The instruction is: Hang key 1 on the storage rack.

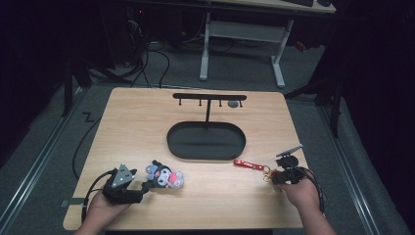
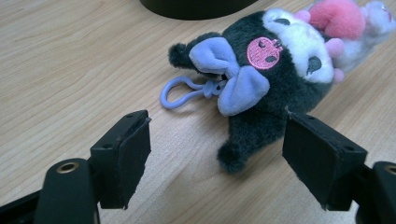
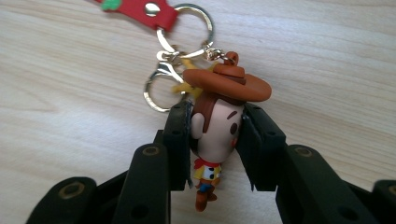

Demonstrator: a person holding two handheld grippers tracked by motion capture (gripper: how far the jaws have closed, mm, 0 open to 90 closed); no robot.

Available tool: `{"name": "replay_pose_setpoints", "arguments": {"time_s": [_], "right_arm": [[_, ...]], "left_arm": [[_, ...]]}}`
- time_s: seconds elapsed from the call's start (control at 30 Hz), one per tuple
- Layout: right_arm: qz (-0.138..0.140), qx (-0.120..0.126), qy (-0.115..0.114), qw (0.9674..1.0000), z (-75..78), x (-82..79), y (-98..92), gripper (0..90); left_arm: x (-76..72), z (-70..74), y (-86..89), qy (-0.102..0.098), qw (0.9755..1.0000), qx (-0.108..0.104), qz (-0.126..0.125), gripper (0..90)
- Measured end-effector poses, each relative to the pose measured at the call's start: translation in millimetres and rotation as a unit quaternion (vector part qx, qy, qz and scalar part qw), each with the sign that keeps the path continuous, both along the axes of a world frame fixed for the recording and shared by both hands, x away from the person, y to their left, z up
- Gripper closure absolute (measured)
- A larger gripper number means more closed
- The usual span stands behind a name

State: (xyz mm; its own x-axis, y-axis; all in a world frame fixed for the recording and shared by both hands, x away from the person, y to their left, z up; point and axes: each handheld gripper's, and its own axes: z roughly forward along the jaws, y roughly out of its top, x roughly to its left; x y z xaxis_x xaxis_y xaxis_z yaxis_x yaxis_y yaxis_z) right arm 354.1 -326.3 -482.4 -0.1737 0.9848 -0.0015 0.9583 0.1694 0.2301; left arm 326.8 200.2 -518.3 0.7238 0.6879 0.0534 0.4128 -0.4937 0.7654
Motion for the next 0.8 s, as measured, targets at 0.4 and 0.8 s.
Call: {"name": "replay_pose_setpoints", "arguments": {"time_s": [0.4,0.8], "right_arm": [[0.024,0.043,-0.003,0.9988,29.3,-6.1,10.7,66.3],[0.035,0.048,-0.012,0.9982,60.6,-12.3,18.1,66.3]], "left_arm": [[-0.4,0.3,0.0,0.001,1.0000,-0.003,0.001,24.0],[-0.1,0.3,0.9,-0.001,1.0000,-0.006,0.002,23.8]]}}
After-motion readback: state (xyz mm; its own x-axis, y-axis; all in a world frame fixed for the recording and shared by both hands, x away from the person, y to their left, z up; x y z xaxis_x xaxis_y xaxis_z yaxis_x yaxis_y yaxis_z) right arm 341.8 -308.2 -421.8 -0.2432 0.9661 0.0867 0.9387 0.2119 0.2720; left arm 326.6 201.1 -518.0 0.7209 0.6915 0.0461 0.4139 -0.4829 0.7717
